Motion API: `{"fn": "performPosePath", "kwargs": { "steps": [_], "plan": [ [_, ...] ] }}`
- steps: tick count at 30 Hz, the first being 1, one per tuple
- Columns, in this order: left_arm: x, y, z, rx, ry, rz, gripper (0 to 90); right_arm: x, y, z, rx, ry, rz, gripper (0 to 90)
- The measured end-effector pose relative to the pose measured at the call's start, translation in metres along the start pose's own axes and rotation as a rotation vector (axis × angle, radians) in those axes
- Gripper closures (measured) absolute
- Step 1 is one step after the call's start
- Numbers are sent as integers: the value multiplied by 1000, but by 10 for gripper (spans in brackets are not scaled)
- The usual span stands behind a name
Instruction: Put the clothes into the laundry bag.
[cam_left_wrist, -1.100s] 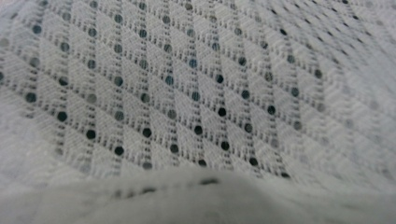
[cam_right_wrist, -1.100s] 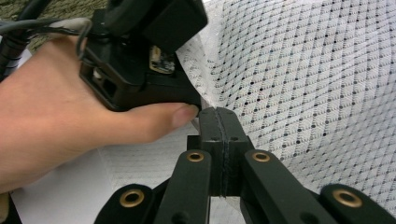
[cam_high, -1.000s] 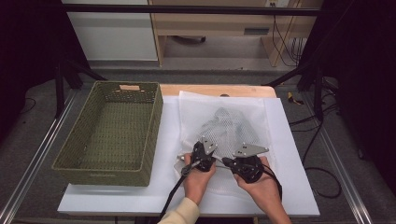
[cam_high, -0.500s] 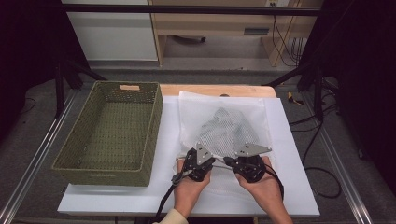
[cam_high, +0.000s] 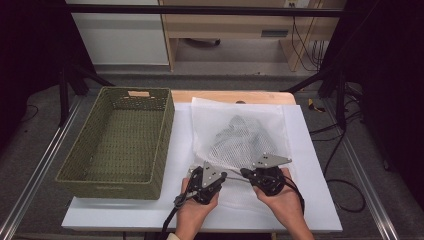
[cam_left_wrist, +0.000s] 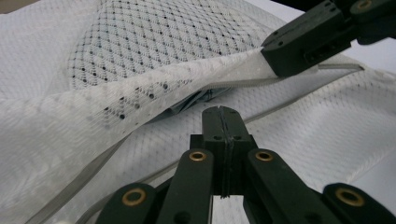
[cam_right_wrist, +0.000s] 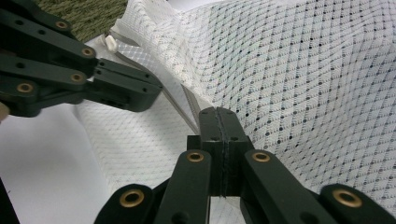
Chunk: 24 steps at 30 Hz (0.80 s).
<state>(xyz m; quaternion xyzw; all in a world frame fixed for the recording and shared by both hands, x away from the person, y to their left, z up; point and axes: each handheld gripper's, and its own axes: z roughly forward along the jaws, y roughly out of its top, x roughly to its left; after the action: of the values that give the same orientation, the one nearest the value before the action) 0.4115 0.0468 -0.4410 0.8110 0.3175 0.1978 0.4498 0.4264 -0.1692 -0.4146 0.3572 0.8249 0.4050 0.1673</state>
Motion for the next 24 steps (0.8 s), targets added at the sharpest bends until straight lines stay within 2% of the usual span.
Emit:
{"fn": "performPosePath", "kwargs": {
  "steps": [14,15,17,19,24],
  "plan": [
    [10,-21,-33,-24,10,-29,893,1,-1,2,7,4,-3,900],
    [11,-21,-36,-32,14,-39,848,2,-2,3,9,4,-4,900],
    [13,-20,-46,-52,37,-42,814,3,-2,3,12,6,-4,900],
    [13,-19,-50,-61,43,-44,766,3,-2,3,9,6,-5,900],
    [13,-20,-68,-86,85,-48,588,2,-2,2,11,7,-7,900]
  ]
}}
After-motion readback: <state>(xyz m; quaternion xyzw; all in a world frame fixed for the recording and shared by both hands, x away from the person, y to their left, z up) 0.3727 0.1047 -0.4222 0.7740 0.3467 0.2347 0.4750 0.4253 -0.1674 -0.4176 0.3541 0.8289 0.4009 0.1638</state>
